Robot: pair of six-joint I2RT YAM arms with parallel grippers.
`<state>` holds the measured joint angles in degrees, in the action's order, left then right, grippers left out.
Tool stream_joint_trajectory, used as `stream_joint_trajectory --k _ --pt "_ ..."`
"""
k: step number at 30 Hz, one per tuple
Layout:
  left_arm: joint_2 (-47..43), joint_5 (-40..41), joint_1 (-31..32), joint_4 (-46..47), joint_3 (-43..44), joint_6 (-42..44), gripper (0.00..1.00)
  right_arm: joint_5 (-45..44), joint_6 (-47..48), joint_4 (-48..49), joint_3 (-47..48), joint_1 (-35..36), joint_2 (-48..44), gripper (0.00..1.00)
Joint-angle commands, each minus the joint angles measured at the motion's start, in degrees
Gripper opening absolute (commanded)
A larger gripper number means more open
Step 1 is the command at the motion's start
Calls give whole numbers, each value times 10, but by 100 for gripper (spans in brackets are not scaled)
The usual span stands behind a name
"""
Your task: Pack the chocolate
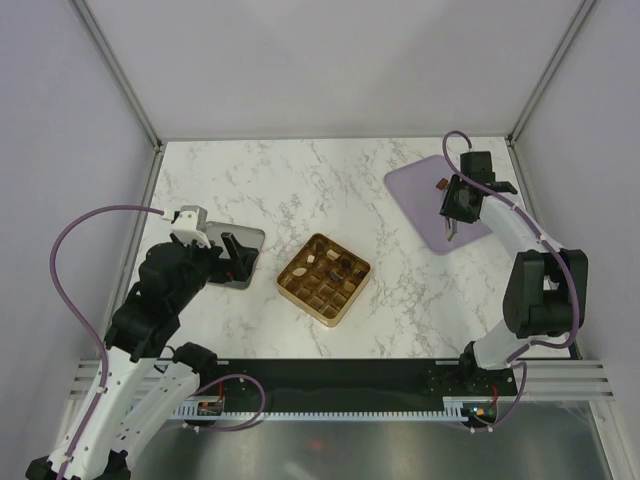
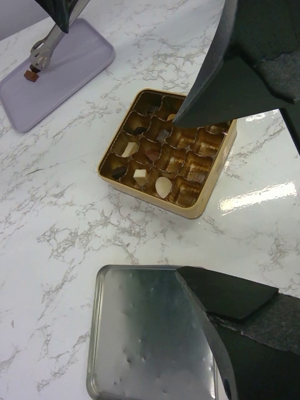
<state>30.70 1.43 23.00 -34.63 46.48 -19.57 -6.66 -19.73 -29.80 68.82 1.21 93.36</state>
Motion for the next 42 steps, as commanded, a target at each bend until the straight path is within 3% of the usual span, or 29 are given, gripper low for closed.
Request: stream_joint_trajectory --k 1,8,20,26,35,42 --pt "-1 3 3 9 -1 7 100 21 -1 -14 -9 -1 -45 41" --pt "-2 4 3 9 -2 7 100 45 -1 -38 -18 41 -105 38" --pt "-1 8 3 8 -2 6 100 99 -16 -49 -44 320 -189 38" --pt "-6 9 3 9 -2 6 100 87 -14 -64 -55 418 -191 38" --pt "-4 12 3 9 -2 4 100 73 -32 -82 -56 528 -195 38" --pt "-5 13 3 9 -2 4 100 45 -45 -90 -68 557 -201 40"
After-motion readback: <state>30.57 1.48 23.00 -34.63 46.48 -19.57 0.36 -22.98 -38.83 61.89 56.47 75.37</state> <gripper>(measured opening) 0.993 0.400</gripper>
